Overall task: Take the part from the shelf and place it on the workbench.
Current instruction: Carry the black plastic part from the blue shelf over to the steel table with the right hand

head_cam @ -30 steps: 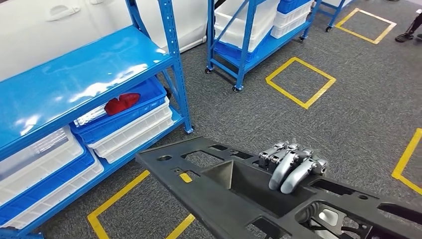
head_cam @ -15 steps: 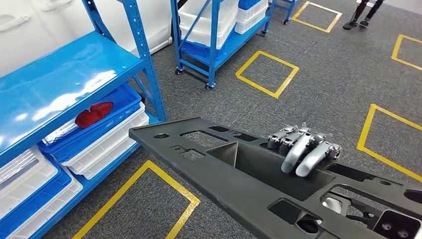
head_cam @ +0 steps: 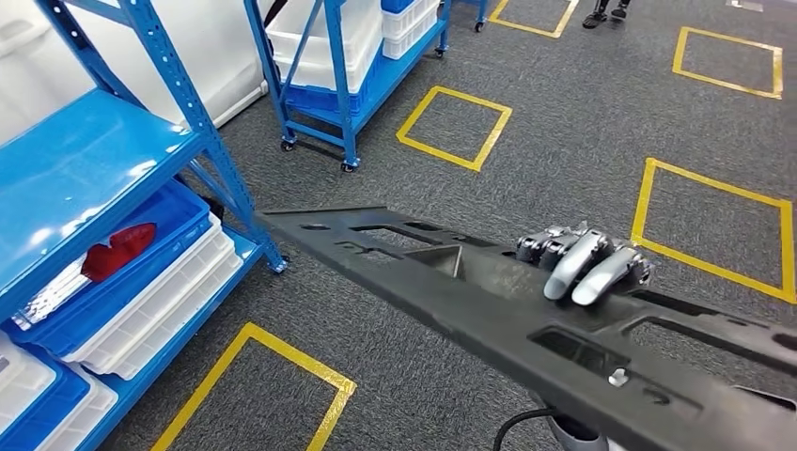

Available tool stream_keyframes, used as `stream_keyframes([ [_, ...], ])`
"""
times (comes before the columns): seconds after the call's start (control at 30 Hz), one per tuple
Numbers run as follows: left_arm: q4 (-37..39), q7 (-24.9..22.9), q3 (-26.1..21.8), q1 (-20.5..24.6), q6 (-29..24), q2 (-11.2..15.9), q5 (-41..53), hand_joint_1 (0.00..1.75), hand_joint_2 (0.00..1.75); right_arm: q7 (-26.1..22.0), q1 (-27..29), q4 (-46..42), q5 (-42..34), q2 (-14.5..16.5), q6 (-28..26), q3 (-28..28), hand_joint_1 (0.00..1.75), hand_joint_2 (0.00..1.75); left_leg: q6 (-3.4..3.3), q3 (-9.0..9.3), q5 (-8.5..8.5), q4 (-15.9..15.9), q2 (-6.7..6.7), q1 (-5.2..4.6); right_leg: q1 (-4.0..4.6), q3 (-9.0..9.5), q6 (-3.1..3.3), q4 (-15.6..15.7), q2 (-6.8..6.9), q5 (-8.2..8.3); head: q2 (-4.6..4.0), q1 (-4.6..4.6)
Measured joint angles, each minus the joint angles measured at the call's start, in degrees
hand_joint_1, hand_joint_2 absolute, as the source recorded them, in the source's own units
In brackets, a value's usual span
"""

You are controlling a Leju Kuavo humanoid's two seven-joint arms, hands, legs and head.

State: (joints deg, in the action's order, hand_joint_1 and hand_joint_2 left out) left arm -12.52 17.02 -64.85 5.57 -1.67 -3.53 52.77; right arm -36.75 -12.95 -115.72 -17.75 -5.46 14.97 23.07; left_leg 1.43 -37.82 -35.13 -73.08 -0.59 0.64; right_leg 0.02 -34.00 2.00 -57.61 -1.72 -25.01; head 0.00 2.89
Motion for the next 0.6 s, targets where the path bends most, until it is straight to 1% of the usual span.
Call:
stream_keyframes([
  [0.03,0.0,-0.2,-0.01,-0.12,-0.29,0.17,0.03,0.0,1.75,-0.3,0.26,0.15,0.1,0.01,0.27,0.16,1.75,1.75,0.06,-0.51,0.8,-0.36,0.07,0.03,-0.01,0.01,-0.02,-0.09,-0.79,-0.04,0.0,0.0],
  [0.07,0.0,-0.27,-0.01,-0.16,-0.57,0.31,0.02,0.0,1.75,-0.54,0.34,0.35,0.11,0.01,0.6,0.27,1.75,1.75,0.09,0.01,2.63,1.48,0.22,0.1,-0.07,0.04,-0.1,-0.25,-1.6,-0.1,0.0,0.0],
  [0.1,-0.01,-0.21,-0.02,-0.14,-0.8,0.45,-0.04,0.0,1.75,-0.73,0.23,0.6,0.08,0.01,0.9,0.33,1.75,1.75,0.11,1.42,5.09,5.15,0.79,0.24,-0.15,0.07,-0.26,-0.48,-2.37,-0.23,0.0,0.0],
  [0.13,-0.02,-0.08,-0.03,-0.1,-0.92,0.57,-0.18,0.0,1.75,-0.86,0.04,0.89,-0.03,0.04,1.17,0.37,1.75,1.75,0.12,2.97,6.83,8.89,1.99,0.38,-0.16,0.02,-0.49,-0.76,-3.07,-0.38,-0.01,0.0],
  [0.17,-0.03,0.12,-0.05,-0.07,-1.02,0.67,-0.34,0.0,1.75,-0.93,-0.24,1.21,-0.16,0.11,1.33,0.45,1.75,1.75,0.02,4.24,7.94,11.85,3.12,0.53,-0.19,-0.15,-0.77,-1.09,-3.77,-0.51,-0.01,0.0],
  [0.2,-0.04,0.28,-0.08,-0.05,-1.06,0.75,-0.48,0.0,1.75,-0.97,-0.54,1.51,-0.26,0.23,1.38,0.54,1.75,1.75,-0.13,4.99,8.33,13.59,3.97,0.6,-0.21,-0.39,-1.1,-1.33,-4.38,-0.55,-0.01,-0.01],
  [0.23,-0.04,0.34,-0.13,-0.01,-1.11,0.82,-0.58,0.0,1.75,-0.98,-0.78,1.79,-0.31,0.37,1.33,0.64,1.75,1.75,-0.4,5.21,8.09,14.02,4.3,0.53,-0.26,-0.64,-1.47,-1.41,-4.96,-0.48,-0.01,-0.01],
  [0.27,-0.04,0.35,-0.16,0.05,-1.16,0.87,-0.62,0.0,1.75,-0.99,-0.96,1.97,-0.24,0.5,1.2,0.72,1.75,1.75,-0.78,5.28,8.2,14.22,3.86,0.43,-0.39,-0.84,-1.86,-1.38,-5.53,-0.35,0.0,-0.01],
  [0.3,-0.04,0.27,-0.19,0.16,-1.19,0.9,-0.61,0.0,1.75,-1.01,-1.02,2.06,-0.09,0.6,1.06,0.78,1.75,1.75,-1.2,5.35,8.38,14.41,3.3,0.4,-0.48,-0.94,-2.2,-1.39,-5.48,-0.31,0.0,-0.01],
  [0.33,-0.04,0.2,-0.2,0.27,-1.18,0.91,-0.6,0.0,1.75,-1.03,-1.05,2.1,0.19,0.67,0.92,0.81,1.75,1.75,-1.66,5.47,8.55,14.67,2.72,0.38,-0.48,-1.18,-2.48,-1.85,-4.54,-0.66,0.0,-0.01],
  [0.37,-0.04,0.18,-0.2,0.32,-1.06,0.9,-0.54,0.0,1.75,-1.08,-1.05,2.14,0.64,0.77,0.84,0.85,1.75,1.75,-2.04,5.56,8.71,14.95,2.1,0.4,-0.42,-1.85,-2.72,-3.29,-3.04,-1.62,0.0,-0.01],
  [0.4,-0.04,0.26,-0.2,0.27,-0.86,0.9,-0.49,0.0,1.75,-1.13,-0.93,2.18,1.19,0.92,0.8,0.88,1.75,1.75,-2.34,5.63,8.8,15.14,1.44,0.4,-0.39,-3.09,-2.89,-5.97,-1.25,-3.16,0.0,-0.02],
  [0.43,-0.04,0.44,-0.21,0.11,-0.6,0.9,-0.47,0.0,1.75,-1.19,-0.62,2.25,2.0,1.12,0.79,0.92,1.75,1.75,-2.52,5.65,8.77,15.19,0.74,0.29,-0.37,-4.87,-3.07,-9.67,0.19,-5.04,0.0,-0.02],
  [0.47,-0.04,0.66,-0.24,-0.06,-0.37,0.91,-0.5,0.0,1.75,-1.25,-0.08,2.34,2.98,1.34,0.83,0.97,1.75,1.75,-2.62,5.64,8.72,15.18,0.04,0.19,-0.46,-6.78,-3.23,-13.6,0.84,-6.72,0.0,-0.02],
  [0.5,-0.04,0.85,-0.29,-0.21,-0.25,0.89,-0.56,0.0,1.75,-1.28,0.65,2.41,3.99,1.54,0.91,1.02,1.75,1.75,-2.68,5.64,8.66,15.17,-0.66,0.1,-0.57,-8.2,-3.34,-16.52,1.1,-7.62,0.0,-0.02],
  [0.53,-0.04,0.99,-0.35,-0.28,-0.2,0.85,-0.65,0.0,1.75,-1.31,1.38,2.46,5.0,1.73,1.05,1.06,1.75,1.75,-2.7,5.67,8.58,15.16,-1.36,0.02,-0.65,-8.68,-3.37,-17.53,1.24,-7.51,0.0,-0.01],
  [0.57,-0.04,1.05,-0.41,-0.29,-0.21,0.74,-0.73,0.0,1.75,-1.32,2.02,2.49,5.81,1.91,1.25,1.09,1.75,1.75,-2.67,5.74,8.5,15.16,-2.03,-0.03,-0.69,-7.88,-3.31,-16.04,1.45,-6.29,0.0,-0.01],
  [0.6,-0.04,1.08,-0.45,-0.29,-0.21,0.6,-0.79,0.0,1.75,-1.33,2.49,2.5,6.34,2.1,1.56,1.1,1.75,1.75,-2.6,5.88,8.38,15.16,-2.65,-0.08,-0.64,-6.0,-3.13,-12.53,2.07,-4.42,0.0,-0.01],
])
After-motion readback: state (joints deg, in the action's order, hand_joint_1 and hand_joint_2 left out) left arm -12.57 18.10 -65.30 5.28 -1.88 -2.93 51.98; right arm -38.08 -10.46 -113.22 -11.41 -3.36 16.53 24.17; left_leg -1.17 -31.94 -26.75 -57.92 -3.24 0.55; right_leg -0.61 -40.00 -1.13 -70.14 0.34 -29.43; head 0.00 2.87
